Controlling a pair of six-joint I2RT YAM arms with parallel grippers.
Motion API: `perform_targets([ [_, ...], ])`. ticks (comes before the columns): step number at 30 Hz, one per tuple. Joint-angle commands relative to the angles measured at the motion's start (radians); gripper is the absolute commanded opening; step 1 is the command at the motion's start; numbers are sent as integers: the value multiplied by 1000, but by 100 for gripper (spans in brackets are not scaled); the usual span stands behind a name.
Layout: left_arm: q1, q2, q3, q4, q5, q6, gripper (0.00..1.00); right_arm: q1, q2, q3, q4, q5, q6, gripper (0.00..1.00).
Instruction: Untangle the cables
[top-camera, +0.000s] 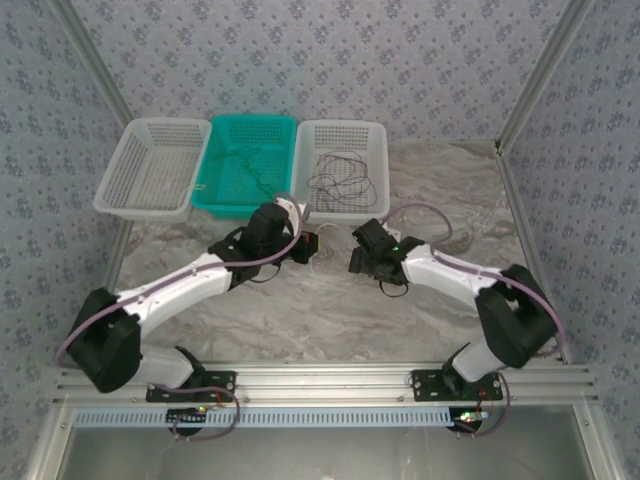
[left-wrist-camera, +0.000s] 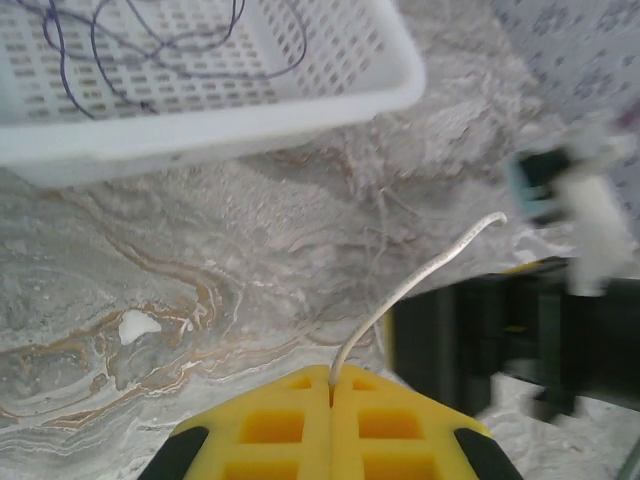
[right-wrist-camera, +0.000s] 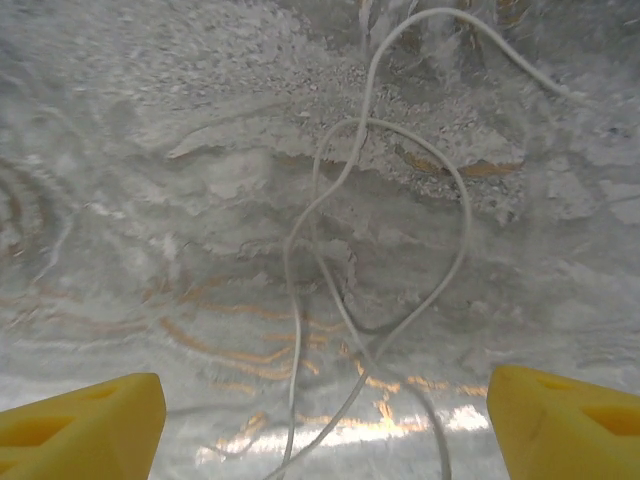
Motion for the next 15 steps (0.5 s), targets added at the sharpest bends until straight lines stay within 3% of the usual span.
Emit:
perform_targets([
  [1,-3,-95,39,-85,-39,24,0,-11,65,37,-102,29,67,85],
  [7,52,-266,76,-208,-147,49,0,-50,60,-12,-138,91,116,86],
  [15,263,-425,63,-328,-138,74,0,-244,-74,-193,-88,21,167,86],
])
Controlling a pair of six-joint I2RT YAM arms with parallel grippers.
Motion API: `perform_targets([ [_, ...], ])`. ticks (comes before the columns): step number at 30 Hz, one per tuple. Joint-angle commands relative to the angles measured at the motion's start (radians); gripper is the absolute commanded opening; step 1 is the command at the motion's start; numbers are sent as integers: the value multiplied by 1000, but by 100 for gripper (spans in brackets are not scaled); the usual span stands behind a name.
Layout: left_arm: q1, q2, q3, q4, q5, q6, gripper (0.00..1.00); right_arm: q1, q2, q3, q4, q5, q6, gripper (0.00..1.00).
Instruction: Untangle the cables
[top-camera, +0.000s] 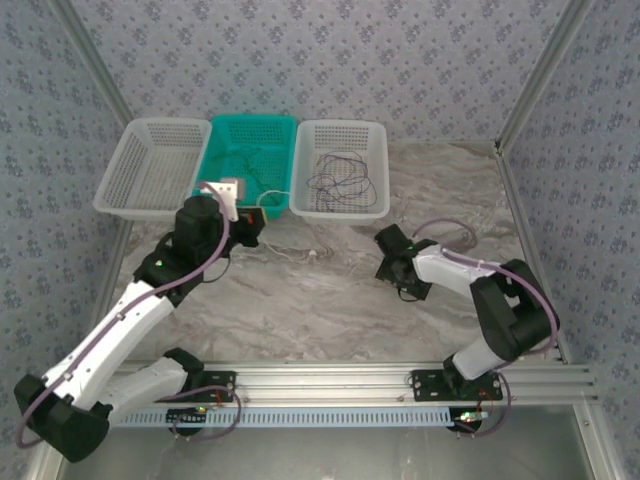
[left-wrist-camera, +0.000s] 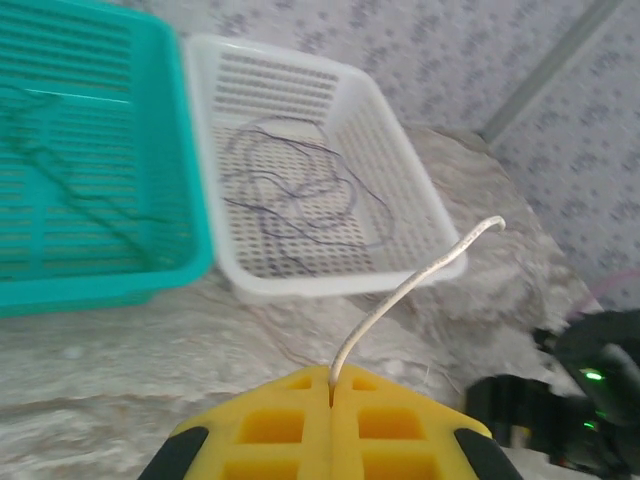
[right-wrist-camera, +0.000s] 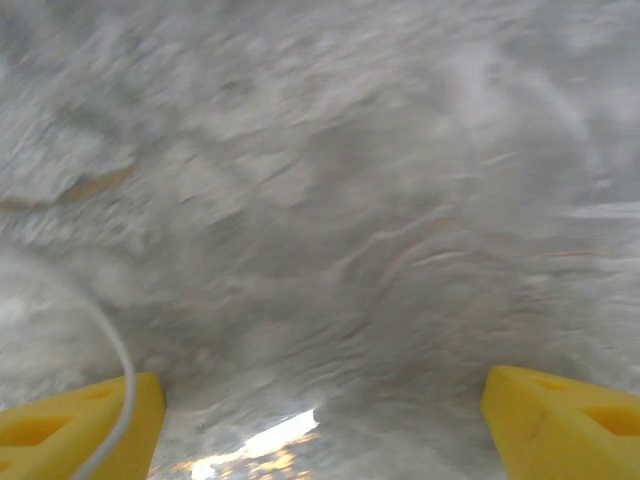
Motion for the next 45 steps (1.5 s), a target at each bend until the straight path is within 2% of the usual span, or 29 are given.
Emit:
perform_targets([
  [1,78,-53,22,-97,3,35,0,-94,-75,-76,-26,-17,44,86],
  [3,120,-81,29,-111,24,40,0,-126,-128,-84,-30,-14,20,86],
  [6,141,-89,40,-116,70,45,0,-80,-209,-48,-2,17,-75,86],
  [10,140,-78,21,-61,170,22,0,111,-284,-14,235,-91,-334,86],
  [14,139,-82,3,-42,187,6,0,279,-273,10,365,-60,-515,87],
  [19,139,-96,3,-57,187,9,0,353,-172,18,472,-151,-622,86],
  [22,139,-103,7,-65,185,12,0,394,-65,82,443,-199,-682,84],
  [24,139,-110,7,-67,180,12,0,417,17,127,415,-205,-701,80],
  [26,139,-116,6,-68,173,12,0,437,101,172,381,-159,-695,77],
  [28,139,-122,4,-70,166,14,0,439,161,207,349,-80,-664,72],
  [29,139,-125,4,-75,159,15,0,437,187,223,325,-45,-638,66],
  [32,139,-142,3,-99,113,21,0,412,229,251,246,57,-547,36],
  [35,147,-164,10,-146,36,34,0,361,197,194,245,53,-497,13],
  [38,183,-168,21,-194,2,49,0,300,126,92,273,40,-450,6],
  [45,328,-199,22,-220,12,43,0,104,-58,-114,241,43,-288,5],
])
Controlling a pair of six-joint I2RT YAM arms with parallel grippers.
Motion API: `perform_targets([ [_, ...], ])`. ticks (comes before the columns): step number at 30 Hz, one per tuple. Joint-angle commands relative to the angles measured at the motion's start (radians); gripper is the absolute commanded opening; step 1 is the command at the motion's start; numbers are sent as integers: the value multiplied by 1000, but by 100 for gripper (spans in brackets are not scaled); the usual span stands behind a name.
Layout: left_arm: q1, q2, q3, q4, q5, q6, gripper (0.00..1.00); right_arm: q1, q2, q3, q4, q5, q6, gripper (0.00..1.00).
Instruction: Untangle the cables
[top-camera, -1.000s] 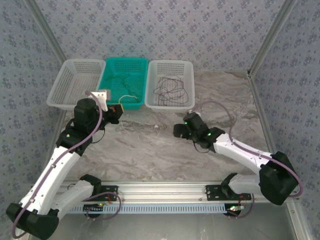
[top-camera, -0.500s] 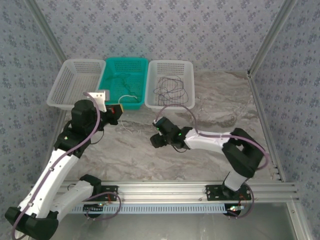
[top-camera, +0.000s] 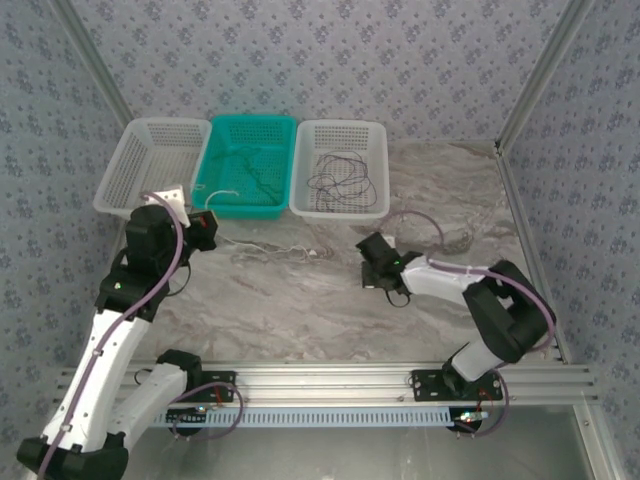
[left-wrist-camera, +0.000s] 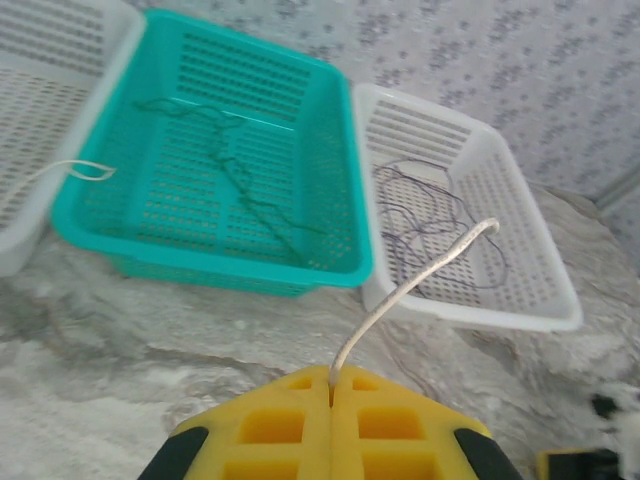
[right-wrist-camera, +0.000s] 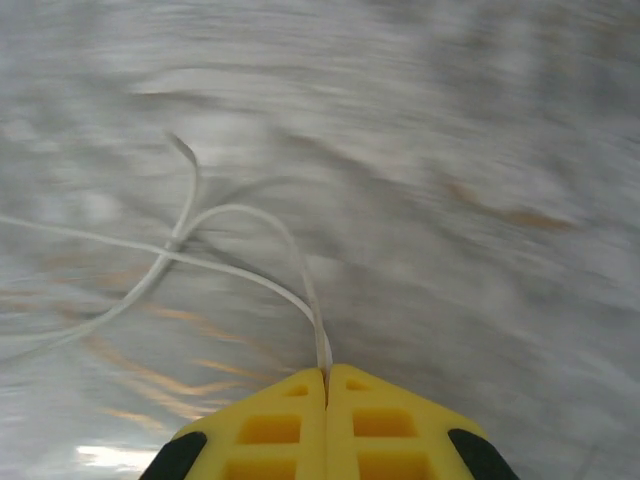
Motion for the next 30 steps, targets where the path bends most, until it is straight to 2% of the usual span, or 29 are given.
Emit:
perform_targets([
  [1,67,-28,23,-26,-1,16,0,-86,-91,-87,-52,24,130,5],
  [7,207,-39,55,-17,29,23,0,-245,-226,-179,-72,1,182,11],
  [13,348,33,163,94,194,-65,0,-345,-285,-207,-79,-37,159,12],
  [20,362,184,357,283,258,-144,0,-383,-305,-211,-106,-50,179,16],
  [25,389,331,583,348,241,-157,0,-414,-334,-231,-98,-61,200,20],
  [30,404,514,842,367,331,-214,0,-424,-347,-222,-105,-83,193,23],
])
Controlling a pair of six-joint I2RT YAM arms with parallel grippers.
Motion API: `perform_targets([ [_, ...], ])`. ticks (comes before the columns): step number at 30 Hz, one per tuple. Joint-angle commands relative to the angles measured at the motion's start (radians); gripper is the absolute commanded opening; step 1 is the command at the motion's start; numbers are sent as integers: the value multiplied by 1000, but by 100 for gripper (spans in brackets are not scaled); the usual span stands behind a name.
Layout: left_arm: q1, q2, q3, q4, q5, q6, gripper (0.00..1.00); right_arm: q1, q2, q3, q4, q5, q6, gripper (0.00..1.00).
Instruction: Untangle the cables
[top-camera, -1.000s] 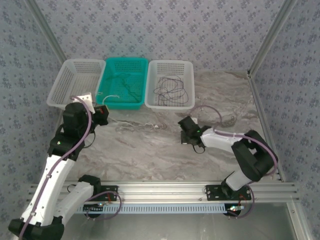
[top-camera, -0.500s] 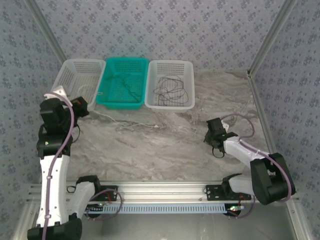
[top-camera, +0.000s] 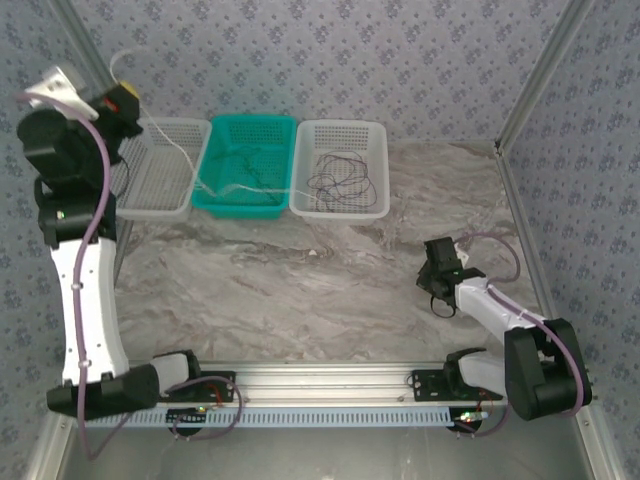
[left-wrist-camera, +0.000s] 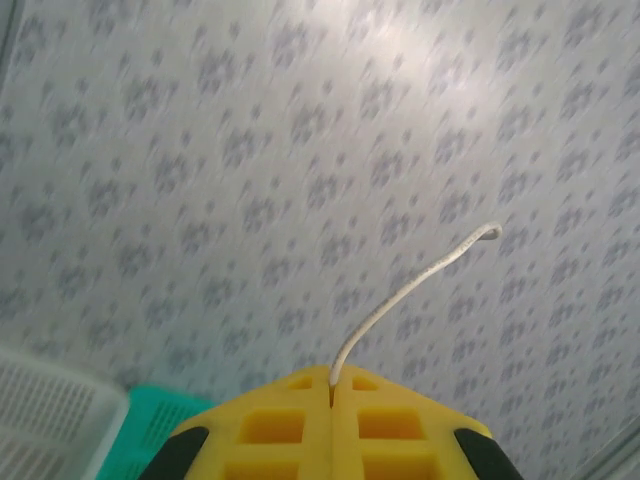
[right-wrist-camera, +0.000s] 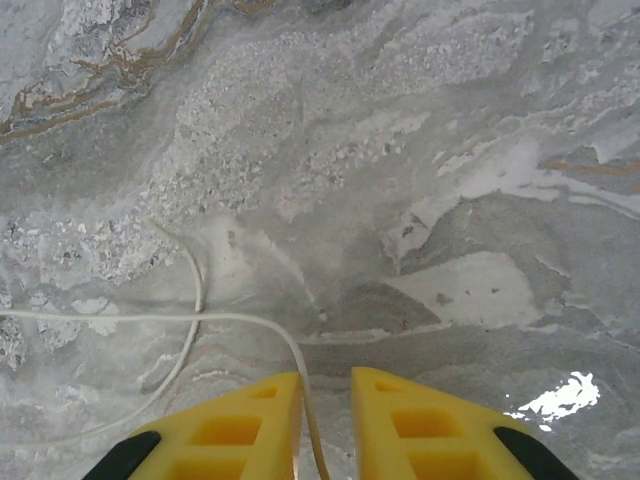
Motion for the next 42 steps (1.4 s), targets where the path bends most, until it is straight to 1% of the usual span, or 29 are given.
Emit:
perform_targets([
  [1,3,77,143,75,83,-48,0,-6,-26,1,-34,-16,9,24],
  [4,3,147,251,36,104,-24,0,-6,-64,6,-19,-52,-21,30],
  [6,4,184,316,-5,105,25,0,0,-99,16,10,-111,-59,38],
  [9,4,202,315,12,64,117,0,22,-146,39,4,-127,-93,44],
  [13,5,222,306,84,-23,273,0,34,-172,70,-40,-120,-117,46],
  [15,12,249,347,92,-70,340,0,37,-174,73,-61,-125,-117,47],
  [20,19,313,425,175,-130,486,0,62,-172,57,-55,-171,-88,47],
  [23,20,379,498,177,-189,585,0,80,-172,77,-88,-168,-101,48],
  [27,22,512,661,138,-238,700,0,94,-173,102,-130,-139,-118,48],
  [29,30,555,692,176,-222,714,0,99,-171,103,-131,-135,-117,48],
  [32,51,611,717,242,-173,666,0,109,-162,106,-134,-135,-108,49],
  [35,65,667,723,274,-194,673,0,122,-149,109,-143,-121,-93,49],
  [37,89,697,709,299,-212,655,0,133,-139,109,-146,-116,-88,49],
  [40,140,713,659,312,-247,600,0,147,-125,111,-146,-100,-76,50],
  [42,167,712,603,315,-228,579,0,155,-110,113,-132,-97,-70,50],
])
